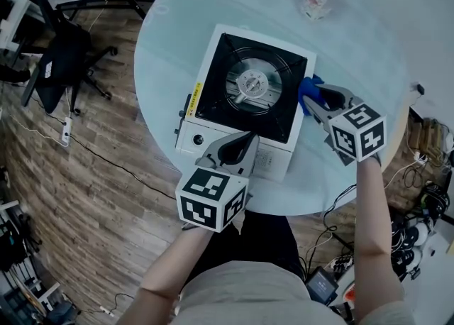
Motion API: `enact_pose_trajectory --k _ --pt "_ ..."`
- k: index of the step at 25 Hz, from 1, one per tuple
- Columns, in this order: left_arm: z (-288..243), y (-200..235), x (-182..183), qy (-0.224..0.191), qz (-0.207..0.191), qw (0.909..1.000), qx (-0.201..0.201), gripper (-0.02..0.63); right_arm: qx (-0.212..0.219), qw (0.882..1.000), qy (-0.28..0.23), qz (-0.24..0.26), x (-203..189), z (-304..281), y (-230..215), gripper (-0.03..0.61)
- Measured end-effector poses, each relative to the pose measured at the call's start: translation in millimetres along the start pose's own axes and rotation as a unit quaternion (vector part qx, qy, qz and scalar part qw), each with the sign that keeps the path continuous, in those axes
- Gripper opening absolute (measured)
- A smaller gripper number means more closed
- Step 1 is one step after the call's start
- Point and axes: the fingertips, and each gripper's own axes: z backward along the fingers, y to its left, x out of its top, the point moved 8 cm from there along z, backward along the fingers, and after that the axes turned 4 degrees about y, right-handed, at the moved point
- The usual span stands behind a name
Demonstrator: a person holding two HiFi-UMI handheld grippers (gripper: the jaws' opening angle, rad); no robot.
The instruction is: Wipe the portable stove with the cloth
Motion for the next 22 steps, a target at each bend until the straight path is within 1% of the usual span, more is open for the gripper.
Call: enact_pose_trajectory --k 10,15,22 --pt "8.0 -3.9 -7.6 0.007 -0.014 0.9998 -0.009 0.018 -0.002 1.000 -0.007 -0.013 -14.1 7.9 22.3 0.123" --pt "10.6 -5.3 -10.0 0.010 -0.020 0.9997 -0.014 0.018 -0.003 1.000 -0.014 -0.028 -21.6 12.2 35.1 0.123" --pt "13.6 -4.4 -14.4 0.016 -0.029 0.9992 -0.023 0.018 -0.001 1.000 -0.007 -0.030 -28.8 15.7 49.7 0.123"
